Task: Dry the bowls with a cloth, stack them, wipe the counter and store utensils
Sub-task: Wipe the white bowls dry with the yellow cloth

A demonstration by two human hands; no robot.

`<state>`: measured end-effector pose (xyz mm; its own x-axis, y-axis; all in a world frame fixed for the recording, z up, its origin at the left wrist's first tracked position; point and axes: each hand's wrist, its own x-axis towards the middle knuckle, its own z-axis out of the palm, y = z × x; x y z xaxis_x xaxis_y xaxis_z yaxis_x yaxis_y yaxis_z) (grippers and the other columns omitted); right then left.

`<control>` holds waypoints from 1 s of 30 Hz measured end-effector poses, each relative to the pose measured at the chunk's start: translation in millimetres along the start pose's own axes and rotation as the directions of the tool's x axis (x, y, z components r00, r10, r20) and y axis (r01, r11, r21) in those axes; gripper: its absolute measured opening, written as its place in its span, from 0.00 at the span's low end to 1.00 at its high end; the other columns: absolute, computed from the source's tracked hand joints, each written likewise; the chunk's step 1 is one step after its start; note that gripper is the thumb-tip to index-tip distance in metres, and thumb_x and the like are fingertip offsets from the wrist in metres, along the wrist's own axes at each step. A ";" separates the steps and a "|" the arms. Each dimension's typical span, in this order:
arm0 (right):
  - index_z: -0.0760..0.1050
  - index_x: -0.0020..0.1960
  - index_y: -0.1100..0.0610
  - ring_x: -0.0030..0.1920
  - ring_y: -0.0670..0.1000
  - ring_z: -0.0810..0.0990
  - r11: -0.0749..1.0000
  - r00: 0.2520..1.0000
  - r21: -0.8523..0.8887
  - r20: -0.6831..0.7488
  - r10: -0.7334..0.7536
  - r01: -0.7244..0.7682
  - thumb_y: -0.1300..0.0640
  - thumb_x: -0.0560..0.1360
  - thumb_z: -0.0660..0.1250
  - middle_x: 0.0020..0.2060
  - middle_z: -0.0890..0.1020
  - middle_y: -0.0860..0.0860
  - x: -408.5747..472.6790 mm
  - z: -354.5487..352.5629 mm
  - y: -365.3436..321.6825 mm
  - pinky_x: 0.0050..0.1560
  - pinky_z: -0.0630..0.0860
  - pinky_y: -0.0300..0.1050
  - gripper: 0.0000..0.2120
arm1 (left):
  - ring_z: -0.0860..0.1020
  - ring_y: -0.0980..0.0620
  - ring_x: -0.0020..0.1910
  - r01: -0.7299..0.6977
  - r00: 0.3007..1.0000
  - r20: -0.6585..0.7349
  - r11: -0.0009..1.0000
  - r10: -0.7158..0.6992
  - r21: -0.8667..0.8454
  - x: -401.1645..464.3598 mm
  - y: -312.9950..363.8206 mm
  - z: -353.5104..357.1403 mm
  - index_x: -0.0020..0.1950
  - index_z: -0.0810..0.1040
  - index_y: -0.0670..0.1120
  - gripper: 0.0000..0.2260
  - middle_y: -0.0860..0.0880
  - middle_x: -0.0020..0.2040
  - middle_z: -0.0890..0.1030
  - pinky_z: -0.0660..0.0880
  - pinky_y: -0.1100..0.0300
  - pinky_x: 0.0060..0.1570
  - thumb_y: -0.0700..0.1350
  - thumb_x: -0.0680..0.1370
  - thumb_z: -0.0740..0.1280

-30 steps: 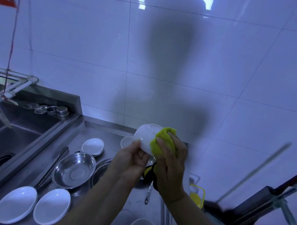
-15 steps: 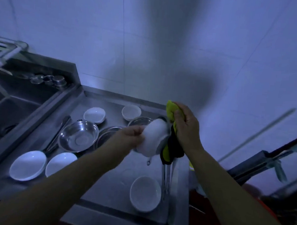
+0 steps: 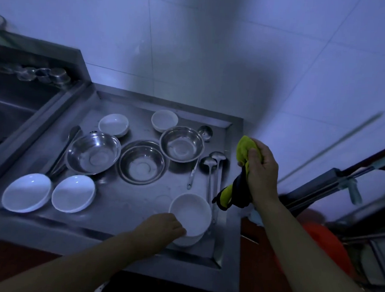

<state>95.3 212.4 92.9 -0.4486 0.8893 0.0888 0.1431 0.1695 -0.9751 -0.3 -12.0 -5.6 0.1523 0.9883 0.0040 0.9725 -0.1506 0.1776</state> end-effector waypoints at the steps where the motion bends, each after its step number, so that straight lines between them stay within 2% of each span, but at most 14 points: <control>1: 0.77 0.55 0.46 0.52 0.52 0.81 1.000 1.000 0.002 -0.006 0.003 -0.003 0.57 0.81 0.60 0.50 0.82 0.46 -1.5 -1.0 0.5 0.56 0.78 0.58 0.10 | 0.79 0.57 0.34 -0.040 0.999 -0.001 0.999 0.040 0.019 -1.1 -0.7 2.4 0.39 0.82 0.52 0.13 0.57 0.35 0.81 0.74 0.66 0.32 0.46 0.57 0.79; 4: 0.77 0.52 0.42 0.51 0.48 0.81 1.000 1.000 0.010 -0.003 0.020 -0.020 0.57 0.81 0.60 0.46 0.82 0.38 -5.8 -0.4 0.0 0.56 0.78 0.57 0.11 | 0.78 0.57 0.35 -0.071 0.997 -0.017 0.997 0.071 0.032 -5.3 -0.4 6.4 0.38 0.82 0.52 0.07 0.57 0.36 0.81 0.73 0.67 0.35 0.47 0.63 0.77; 7: 0.77 0.53 0.46 0.49 0.42 0.81 0.999 0.999 0.038 0.023 0.030 -0.031 0.59 0.81 0.60 0.45 0.82 0.37 -10.1 4.4 -0.4 0.56 0.79 0.52 0.11 | 0.78 0.57 0.34 -0.095 0.995 -0.026 0.994 0.096 0.056 -11.6 -1.5 9.4 0.37 0.80 0.52 0.03 0.57 0.36 0.80 0.73 0.68 0.37 0.45 0.70 0.69; 9: 0.76 0.56 0.52 0.47 0.38 0.81 0.998 0.999 0.064 0.033 0.022 -0.024 0.62 0.81 0.60 0.46 0.81 0.38 -13.0 9.8 -1.6 0.54 0.79 0.44 0.10 | 0.78 0.57 0.34 -0.086 0.996 -0.022 0.995 0.088 0.052 -13.6 -2.0 9.1 0.35 0.79 0.52 0.09 0.57 0.34 0.80 0.72 0.68 0.37 0.44 0.72 0.61; 11: 0.76 0.59 0.58 0.44 0.33 0.80 0.997 0.999 0.072 0.049 -0.006 0.002 0.64 0.80 0.60 0.46 0.80 0.39 -16.9 16.0 -5.0 0.48 0.77 0.31 0.10 | 0.78 0.58 0.35 -0.076 0.997 -0.011 0.996 0.077 0.040 -14.3 -2.4 4.6 0.36 0.80 0.53 0.08 0.58 0.35 0.80 0.71 0.69 0.37 0.45 0.71 0.62; 13: 0.75 0.60 0.60 0.43 0.31 0.79 0.998 0.996 0.068 0.088 -0.024 0.018 0.65 0.80 0.60 0.47 0.80 0.40 -21.2 23.5 -9.9 0.45 0.74 0.26 0.11 | 0.80 0.59 0.42 -0.047 0.999 0.003 0.998 0.047 0.051 -15.4 -1.7 2.2 0.44 0.82 0.54 0.06 0.59 0.42 0.82 0.74 0.69 0.41 0.48 0.69 0.69; 15: 0.75 0.60 0.57 0.45 0.36 0.79 0.998 0.990 0.042 0.137 -0.044 0.039 0.65 0.79 0.61 0.48 0.80 0.42 -25.1 33.0 -15.4 0.47 0.75 0.29 0.11 | 0.78 0.55 0.56 0.133 0.988 -0.056 0.978 -0.144 -0.162 -14.0 -2.1 -3.1 0.61 0.78 0.53 0.16 0.54 0.56 0.80 0.73 0.65 0.54 0.51 0.73 0.67; 17: 0.72 0.62 0.53 0.50 0.42 0.78 0.997 0.983 -0.009 0.170 -0.069 0.072 0.64 0.78 0.63 0.52 0.79 0.46 -28.1 45.1 -21.8 0.54 0.74 0.36 0.14 | 0.74 0.59 0.60 0.371 0.846 -0.163 0.781 -0.507 -0.502 -7.0 -5.4 -27.2 0.65 0.72 0.56 0.17 0.56 0.61 0.77 0.67 0.67 0.58 0.53 0.76 0.64; 19: 0.69 0.66 0.53 0.57 0.46 0.76 0.993 0.972 -0.012 0.206 -0.112 0.117 0.62 0.77 0.66 0.58 0.76 0.48 -32.1 60.6 -29.1 0.59 0.72 0.40 0.19 | 0.75 0.65 0.53 0.298 0.615 -0.251 0.515 -0.748 -0.803 5.1 -14.3 -63.2 0.59 0.72 0.62 0.15 0.60 0.54 0.79 0.69 0.69 0.53 0.51 0.74 0.68; 20: 0.67 0.67 0.54 0.59 0.46 0.74 0.988 0.961 -0.007 0.235 -0.147 0.153 0.60 0.75 0.68 0.59 0.75 0.47 -35.5 69.9 -34.1 0.60 0.71 0.39 0.22 | 0.76 0.64 0.51 0.186 0.556 -0.209 0.366 -0.804 -0.912 10.1 -20.8 -82.8 0.56 0.73 0.62 0.15 0.59 0.52 0.79 0.72 0.68 0.51 0.50 0.72 0.69; 23: 0.64 0.69 0.56 0.63 0.45 0.71 0.965 0.912 -0.005 0.327 -0.247 0.264 0.51 0.70 0.69 0.62 0.72 0.48 -48.2 102.3 -49.7 0.63 0.68 0.38 0.30 | 0.80 0.55 0.51 -0.018 0.596 -0.013 0.003 -0.803 -1.000 12.8 -40.8 -126.5 0.57 0.75 0.50 0.17 0.50 0.51 0.81 0.76 0.63 0.49 0.51 0.70 0.69; 25: 0.63 0.70 0.56 0.65 0.44 0.67 0.924 0.864 -0.024 0.365 -0.347 0.382 0.51 0.69 0.69 0.64 0.68 0.50 -57.5 122.9 -57.1 0.64 0.65 0.34 0.32 | 0.81 0.51 0.49 -0.079 0.598 -0.001 -0.058 -0.801 -0.995 2.0 -53.0 -141.5 0.56 0.77 0.44 0.11 0.47 0.48 0.83 0.78 0.61 0.47 0.45 0.75 0.68; 27: 0.61 0.71 0.55 0.66 0.39 0.64 0.886 0.819 -0.029 0.397 -0.414 0.462 0.53 0.66 0.72 0.67 0.65 0.51 -61.2 137.9 -62.5 0.62 0.61 0.25 0.37 | 0.82 0.52 0.46 -0.158 0.577 -0.030 -0.075 -0.816 -0.985 -16.5 -65.6 -147.8 0.54 0.78 0.44 0.08 0.49 0.44 0.84 0.78 0.62 0.42 0.40 0.76 0.65; 30: 0.61 0.71 0.54 0.66 0.44 0.67 0.927 0.863 0.008 0.362 -0.352 0.375 0.45 0.63 0.73 0.67 0.64 0.51 -58.3 156.3 -72.7 0.63 0.68 0.35 0.41 | 0.80 0.47 0.46 -0.198 0.575 -0.067 -0.059 -0.815 -0.978 -49.8 -86.4 -156.2 0.52 0.78 0.46 0.07 0.45 0.45 0.82 0.76 0.53 0.47 0.39 0.74 0.67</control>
<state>-26.8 81.9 126.8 -0.7568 0.5542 0.3467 -0.0429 0.4871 -0.8723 -119.5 -44.6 132.5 -0.7174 0.6925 -0.0763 -0.2598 -0.1642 0.9516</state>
